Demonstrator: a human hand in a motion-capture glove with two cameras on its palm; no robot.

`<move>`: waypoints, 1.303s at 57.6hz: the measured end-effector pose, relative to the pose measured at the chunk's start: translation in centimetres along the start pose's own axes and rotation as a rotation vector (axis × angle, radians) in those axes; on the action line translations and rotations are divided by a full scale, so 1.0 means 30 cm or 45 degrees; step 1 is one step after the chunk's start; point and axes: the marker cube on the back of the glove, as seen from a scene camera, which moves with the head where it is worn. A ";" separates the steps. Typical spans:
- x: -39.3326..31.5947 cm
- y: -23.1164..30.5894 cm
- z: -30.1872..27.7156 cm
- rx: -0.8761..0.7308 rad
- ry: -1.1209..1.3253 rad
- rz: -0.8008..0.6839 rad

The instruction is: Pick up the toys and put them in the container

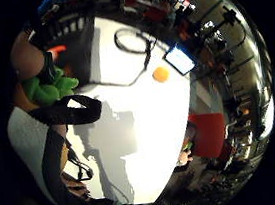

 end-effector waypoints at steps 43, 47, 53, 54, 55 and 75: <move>-0.208 -0.562 0.112 -0.442 0.135 -0.185; -0.186 -0.544 0.099 -0.415 0.153 -0.207; -0.118 -0.507 0.072 -0.356 0.215 -0.169; -0.098 -0.495 0.065 -0.352 0.211 -0.176; -0.076 -0.482 0.057 -0.347 0.204 -0.183; 0.726 -0.113 0.105 -0.315 -0.047 0.716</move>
